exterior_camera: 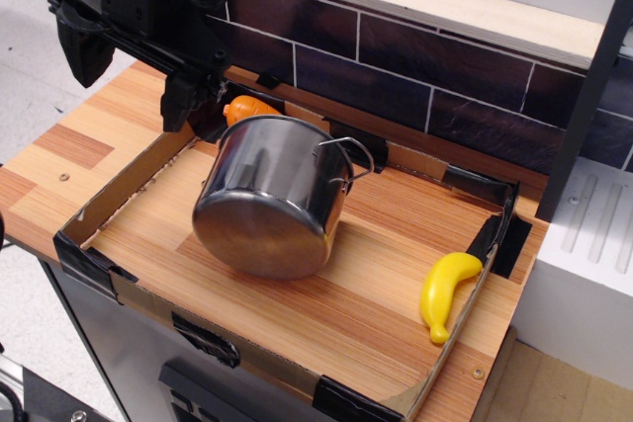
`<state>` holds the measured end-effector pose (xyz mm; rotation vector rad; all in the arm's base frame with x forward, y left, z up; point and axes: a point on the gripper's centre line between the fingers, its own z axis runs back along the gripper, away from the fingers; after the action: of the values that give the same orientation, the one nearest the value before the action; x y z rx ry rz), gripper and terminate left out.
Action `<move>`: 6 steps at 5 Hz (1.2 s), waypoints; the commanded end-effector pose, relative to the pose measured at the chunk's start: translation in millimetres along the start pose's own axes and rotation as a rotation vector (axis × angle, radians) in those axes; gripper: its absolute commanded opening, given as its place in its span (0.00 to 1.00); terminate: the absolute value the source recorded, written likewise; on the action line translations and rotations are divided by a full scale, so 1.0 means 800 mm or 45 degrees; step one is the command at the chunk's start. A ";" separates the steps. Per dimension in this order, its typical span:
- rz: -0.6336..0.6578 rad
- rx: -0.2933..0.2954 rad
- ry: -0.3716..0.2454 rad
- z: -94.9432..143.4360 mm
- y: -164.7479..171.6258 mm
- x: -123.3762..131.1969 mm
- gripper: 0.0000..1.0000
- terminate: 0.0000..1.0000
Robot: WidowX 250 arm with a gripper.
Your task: Upright metal pot
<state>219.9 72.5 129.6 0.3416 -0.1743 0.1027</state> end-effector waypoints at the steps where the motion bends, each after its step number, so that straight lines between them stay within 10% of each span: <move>1: 0.000 0.000 0.000 0.000 0.000 0.000 1.00 0.00; 3: -0.601 -0.100 -0.089 0.046 -0.034 0.010 1.00 0.00; 6: -1.536 -0.551 -0.019 0.042 -0.109 0.041 1.00 0.00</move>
<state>259.4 -19.3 125.5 -0.0496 0.0614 -1.1292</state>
